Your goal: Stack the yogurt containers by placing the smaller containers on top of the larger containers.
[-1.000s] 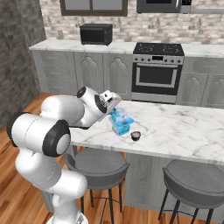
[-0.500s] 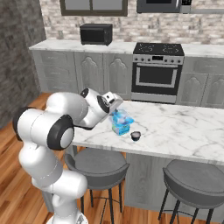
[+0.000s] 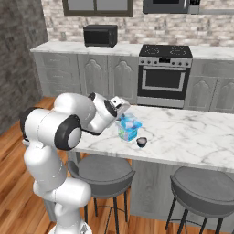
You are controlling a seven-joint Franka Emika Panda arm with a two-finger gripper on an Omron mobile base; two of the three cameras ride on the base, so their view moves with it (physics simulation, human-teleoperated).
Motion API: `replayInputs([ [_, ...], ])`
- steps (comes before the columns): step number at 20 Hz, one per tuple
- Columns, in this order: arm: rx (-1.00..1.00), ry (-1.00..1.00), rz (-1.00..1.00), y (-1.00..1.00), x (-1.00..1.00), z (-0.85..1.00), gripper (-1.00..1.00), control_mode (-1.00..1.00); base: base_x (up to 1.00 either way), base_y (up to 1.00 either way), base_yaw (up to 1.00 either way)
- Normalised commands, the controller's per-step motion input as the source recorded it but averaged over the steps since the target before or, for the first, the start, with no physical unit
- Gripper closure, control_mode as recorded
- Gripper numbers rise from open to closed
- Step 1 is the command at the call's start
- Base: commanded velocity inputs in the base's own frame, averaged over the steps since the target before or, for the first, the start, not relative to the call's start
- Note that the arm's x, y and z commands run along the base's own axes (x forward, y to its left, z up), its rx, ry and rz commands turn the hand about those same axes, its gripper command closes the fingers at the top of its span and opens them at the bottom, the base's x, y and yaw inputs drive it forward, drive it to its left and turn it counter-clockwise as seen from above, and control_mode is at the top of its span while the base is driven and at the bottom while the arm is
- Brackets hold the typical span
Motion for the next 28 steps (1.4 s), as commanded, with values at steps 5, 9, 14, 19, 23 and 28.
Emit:
replayInputs([
  [5,0.0,0.0,0.0,0.0,0.06,-0.11,-1.0,-1.0,0.0,0.0,0.0],
  [9,0.0,0.0,0.0,-0.02,0.0,-0.01,-1.0,-1.0,0.0,0.0,0.0],
  [14,0.0,-0.01,0.0,-0.11,-0.31,0.05,-1.0,-1.0,0.0,0.0,0.0],
  [19,-0.01,-0.29,0.0,-0.05,-0.53,0.33,-1.0,-1.0,0.0,0.0,0.0],
  [23,-0.07,-0.29,0.01,0.0,-0.64,0.29,-1.0,-1.0,0.0,0.0,0.0],
  [28,0.0,-0.2,0.0,-0.09,-0.87,0.01,-1.0,-1.0,0.0,0.0,0.0],
])
